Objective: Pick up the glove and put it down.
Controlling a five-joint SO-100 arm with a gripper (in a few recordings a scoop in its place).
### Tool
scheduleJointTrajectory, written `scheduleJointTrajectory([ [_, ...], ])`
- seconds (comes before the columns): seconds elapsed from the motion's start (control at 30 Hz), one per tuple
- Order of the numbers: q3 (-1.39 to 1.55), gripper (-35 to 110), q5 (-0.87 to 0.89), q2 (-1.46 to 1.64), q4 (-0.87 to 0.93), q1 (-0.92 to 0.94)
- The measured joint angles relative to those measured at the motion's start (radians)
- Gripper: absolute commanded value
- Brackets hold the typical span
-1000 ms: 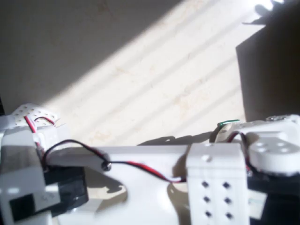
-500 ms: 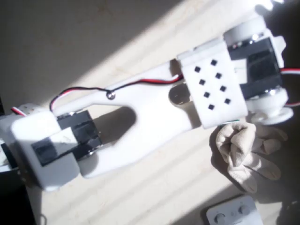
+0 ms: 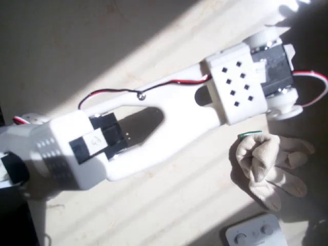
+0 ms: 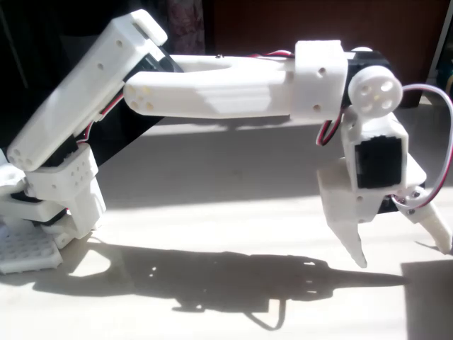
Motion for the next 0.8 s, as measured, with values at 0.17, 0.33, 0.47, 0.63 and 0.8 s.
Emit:
scheduleJointTrajectory([
  [0.17, 0.000, 6, 0.000, 0.000, -0.032, -0.002],
  [0.33, 0.000, 0, 0.000, 0.000, -0.058, -0.002],
  [0.47, 0.000, 0, 0.000, 0.000, -0.058, -0.002],
  [0.63, 0.000, 0, 0.000, 0.000, -0.058, -0.002],
  [0.8, 0.000, 0, 0.000, 0.054, -0.058, 0.008],
])
